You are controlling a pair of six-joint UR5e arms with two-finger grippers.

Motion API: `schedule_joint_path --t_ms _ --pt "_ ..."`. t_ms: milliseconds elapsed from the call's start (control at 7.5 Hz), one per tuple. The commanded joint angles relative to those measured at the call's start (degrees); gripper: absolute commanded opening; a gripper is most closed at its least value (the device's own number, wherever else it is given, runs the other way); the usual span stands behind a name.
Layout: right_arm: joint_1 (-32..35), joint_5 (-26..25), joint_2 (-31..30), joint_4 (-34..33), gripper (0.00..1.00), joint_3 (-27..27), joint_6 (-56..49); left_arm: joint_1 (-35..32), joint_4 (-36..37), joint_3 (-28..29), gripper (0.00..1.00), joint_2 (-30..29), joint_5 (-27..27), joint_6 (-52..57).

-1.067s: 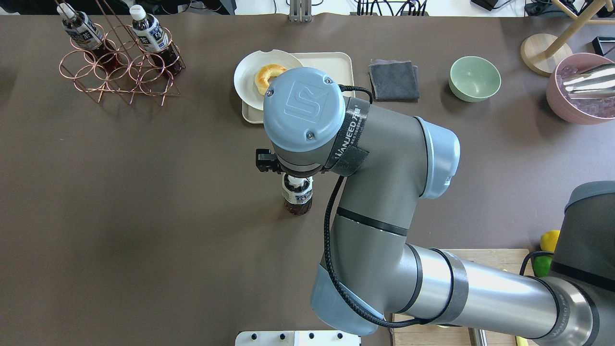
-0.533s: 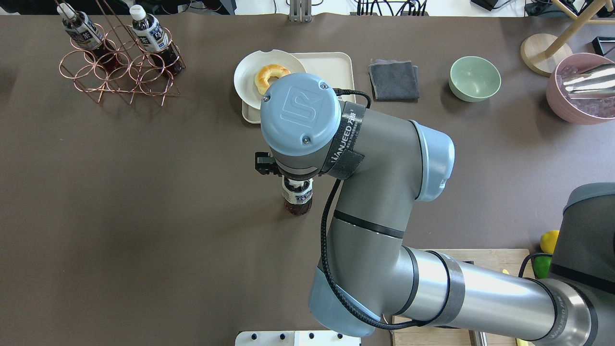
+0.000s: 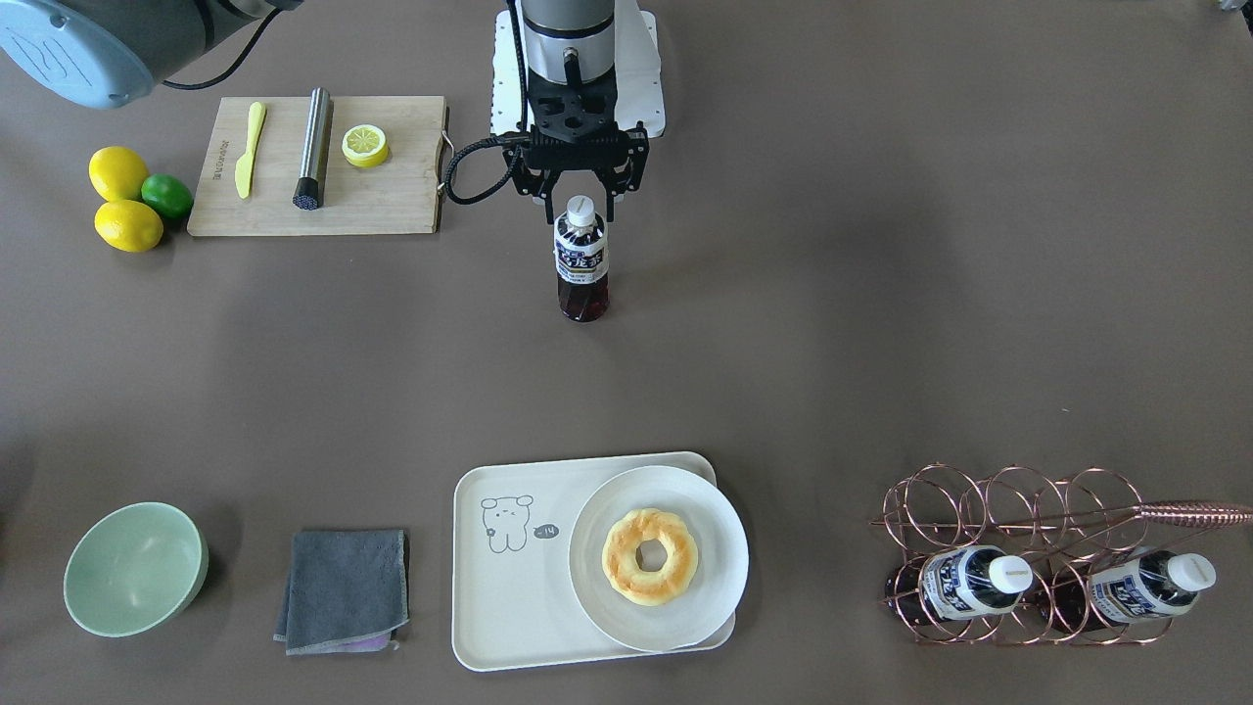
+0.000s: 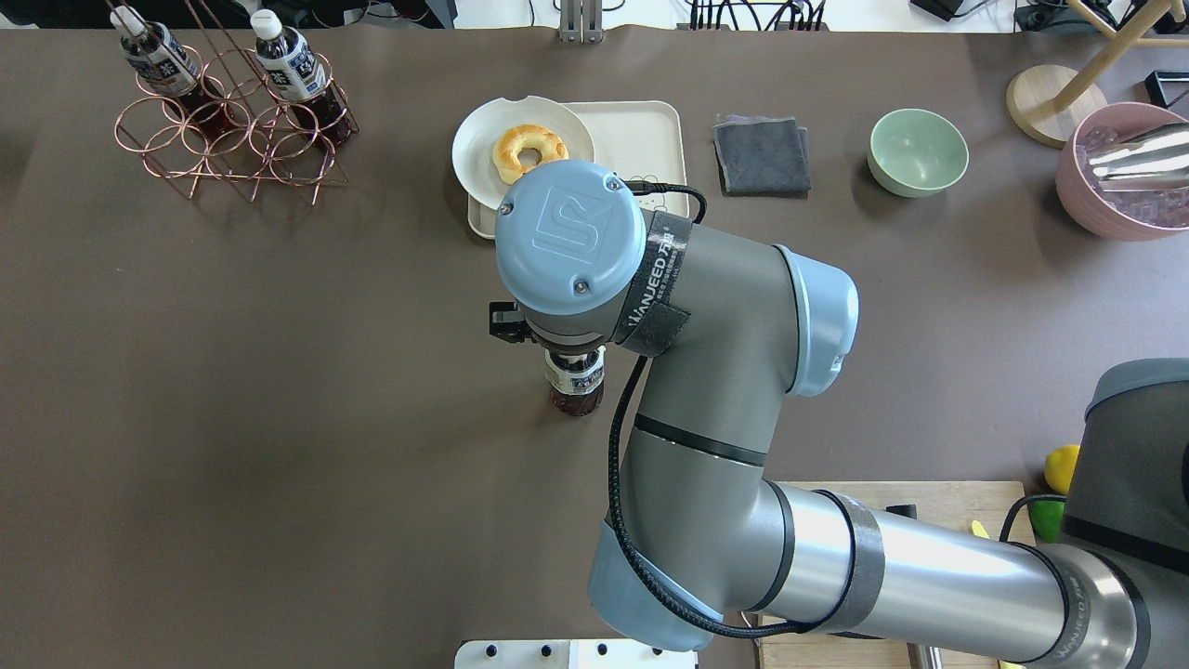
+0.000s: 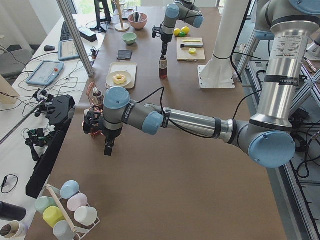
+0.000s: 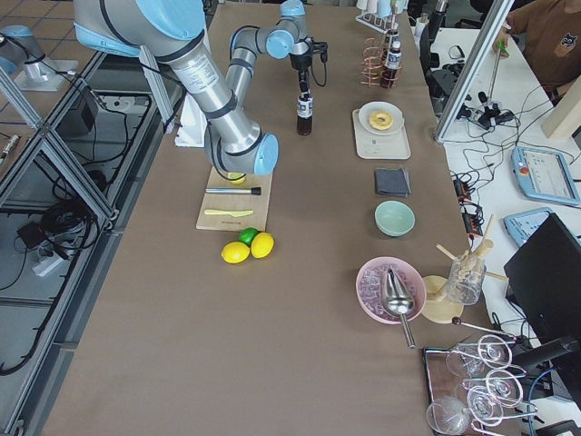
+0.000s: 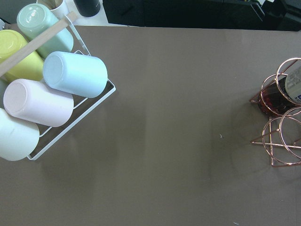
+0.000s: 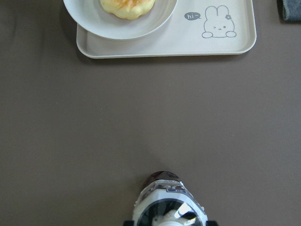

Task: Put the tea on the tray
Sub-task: 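Close the right gripper around the tea bottle's cap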

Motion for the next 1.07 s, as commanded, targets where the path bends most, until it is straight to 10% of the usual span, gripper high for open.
schedule_joint_path --t_ms 0,267,533,933 --pt "0.1 -0.4 0.0 0.9 0.58 -0.5 -0.1 0.0 -0.4 1.1 0.98 -0.6 0.0 0.0" --pt "0.2 -0.4 -0.1 0.8 0.52 -0.5 -0.1 -0.1 -0.3 1.1 0.98 -0.9 0.0 0.1" --pt "0.3 -0.3 -0.2 0.9 0.00 0.2 -0.3 -0.1 0.1 1.2 0.98 -1.6 0.0 0.0" --pt "5.7 2.8 1.0 0.3 0.00 1.2 -0.5 -0.1 0.1 1.9 0.98 -2.1 0.0 0.0"
